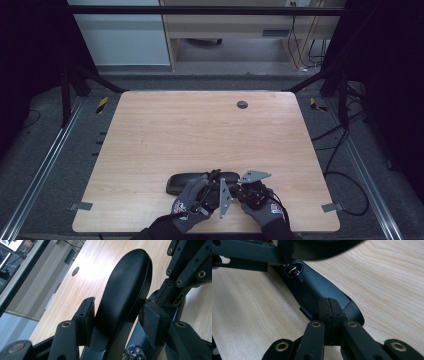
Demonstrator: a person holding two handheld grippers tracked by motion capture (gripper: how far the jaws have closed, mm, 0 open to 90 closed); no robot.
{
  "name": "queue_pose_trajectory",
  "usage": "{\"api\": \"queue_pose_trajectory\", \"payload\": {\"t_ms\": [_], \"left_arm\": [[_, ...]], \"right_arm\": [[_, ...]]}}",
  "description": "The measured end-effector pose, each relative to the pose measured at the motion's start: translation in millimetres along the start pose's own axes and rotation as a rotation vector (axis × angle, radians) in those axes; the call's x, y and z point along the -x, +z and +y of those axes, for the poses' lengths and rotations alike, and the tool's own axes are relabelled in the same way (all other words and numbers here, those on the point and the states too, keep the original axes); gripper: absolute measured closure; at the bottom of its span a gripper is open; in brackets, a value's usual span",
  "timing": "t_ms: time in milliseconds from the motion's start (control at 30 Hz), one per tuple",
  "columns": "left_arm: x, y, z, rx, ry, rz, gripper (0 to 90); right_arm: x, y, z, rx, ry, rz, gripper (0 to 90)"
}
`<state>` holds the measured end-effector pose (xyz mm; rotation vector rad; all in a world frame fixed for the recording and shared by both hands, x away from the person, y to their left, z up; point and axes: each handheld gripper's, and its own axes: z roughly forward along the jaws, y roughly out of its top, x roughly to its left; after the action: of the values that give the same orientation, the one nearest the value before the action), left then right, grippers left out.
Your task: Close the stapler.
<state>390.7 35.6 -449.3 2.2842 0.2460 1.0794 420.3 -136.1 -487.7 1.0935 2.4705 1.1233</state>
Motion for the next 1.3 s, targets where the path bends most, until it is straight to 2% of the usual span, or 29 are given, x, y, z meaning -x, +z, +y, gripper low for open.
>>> {"api": "queue_pose_trajectory", "payload": {"t_ms": [200,700,867,1200,1300], "left_arm": [[1.6,1.0,0.0,-0.016,0.025,-0.002,47.6],[2.4,1.6,-0.7,-0.011,0.023,-0.003,47.1],[0.4,2.4,-2.4,0.012,-0.018,-0.043,44.7],[-1.2,-5.7,2.8,0.045,-0.031,-0.064,39.0],[-3.2,-9.7,4.5,0.057,-0.049,-0.078,38.3]], "right_arm": [[-0.2,0.2,-0.2,0.002,-0.001,-0.002,90.0],[0.8,-0.3,-0.4,0.0,0.002,-0.003,90.0],[1.7,-1.4,-0.5,-0.001,0.0,-0.011,87.8],[9.7,-8.7,-2.0,0.027,0.015,-0.039,80.3],[12.2,-10.8,-2.9,0.034,0.025,-0.053,77.5]]}}
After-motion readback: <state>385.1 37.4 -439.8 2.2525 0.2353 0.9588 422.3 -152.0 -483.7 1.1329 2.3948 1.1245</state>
